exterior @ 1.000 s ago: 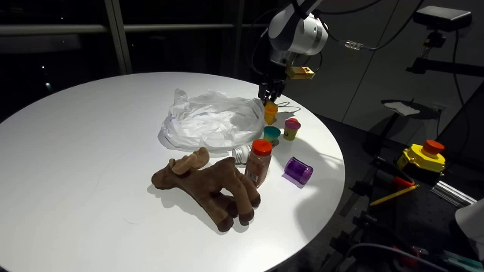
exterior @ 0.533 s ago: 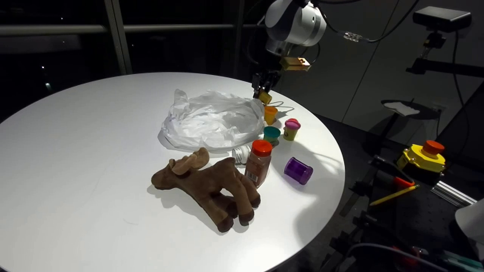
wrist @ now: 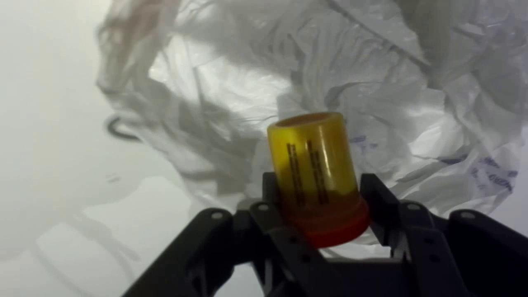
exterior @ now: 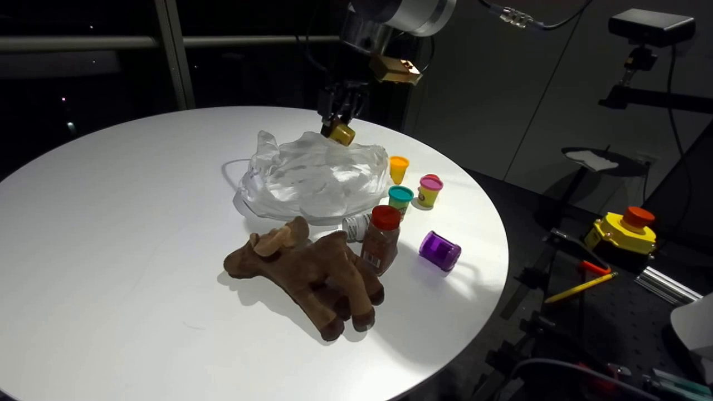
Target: Put the objects on the table in the plastic bag
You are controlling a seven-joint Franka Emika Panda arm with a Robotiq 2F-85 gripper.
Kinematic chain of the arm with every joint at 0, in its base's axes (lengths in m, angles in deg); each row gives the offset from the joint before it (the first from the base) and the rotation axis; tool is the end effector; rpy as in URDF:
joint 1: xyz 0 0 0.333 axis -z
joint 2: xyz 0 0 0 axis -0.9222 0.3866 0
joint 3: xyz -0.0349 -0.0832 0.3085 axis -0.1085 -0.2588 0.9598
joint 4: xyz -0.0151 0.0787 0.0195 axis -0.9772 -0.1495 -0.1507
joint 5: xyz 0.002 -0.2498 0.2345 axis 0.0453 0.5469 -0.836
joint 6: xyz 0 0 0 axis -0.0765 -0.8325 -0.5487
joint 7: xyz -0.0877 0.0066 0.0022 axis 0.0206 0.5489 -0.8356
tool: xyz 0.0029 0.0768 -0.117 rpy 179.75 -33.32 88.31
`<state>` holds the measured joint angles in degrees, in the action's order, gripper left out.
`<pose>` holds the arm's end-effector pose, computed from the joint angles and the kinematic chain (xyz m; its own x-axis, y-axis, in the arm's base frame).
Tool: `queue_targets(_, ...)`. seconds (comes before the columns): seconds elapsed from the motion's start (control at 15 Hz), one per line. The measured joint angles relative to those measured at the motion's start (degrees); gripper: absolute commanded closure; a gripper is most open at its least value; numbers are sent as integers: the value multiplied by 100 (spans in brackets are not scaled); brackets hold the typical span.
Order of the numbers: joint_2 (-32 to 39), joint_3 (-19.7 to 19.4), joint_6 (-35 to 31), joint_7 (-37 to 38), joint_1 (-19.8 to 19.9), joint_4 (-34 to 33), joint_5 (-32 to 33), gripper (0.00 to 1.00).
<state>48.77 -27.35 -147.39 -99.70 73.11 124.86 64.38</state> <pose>0.6335 -0.0126 0.2418 0.9808 0.0476 0.1891 0.0702 -0.9909 -0.1146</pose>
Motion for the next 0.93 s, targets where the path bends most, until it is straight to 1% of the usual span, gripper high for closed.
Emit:
queue_targets(0.13, 80, 121, -84, -8, -89, 89, -1, 77)
queue_targets(0.27, 270, 153, -410, -69, -112, 163, 3, 77)
queue_targets(0.47, 643, 142, -951, -230, -28, 185, 51, 77)
queue_targets(0.67, 850, 92, -1371, -315, 97, 181, 323, 77)
queue_targets(0.73, 860, 62, -1450, -327, 128, 181, 443, 32)
queue_targets(0.8, 855, 24, -1473, -334, 146, 179, 564, 27)
queue_targets(0.93, 856, -11, -1464, -333, 138, 185, 748, 12)
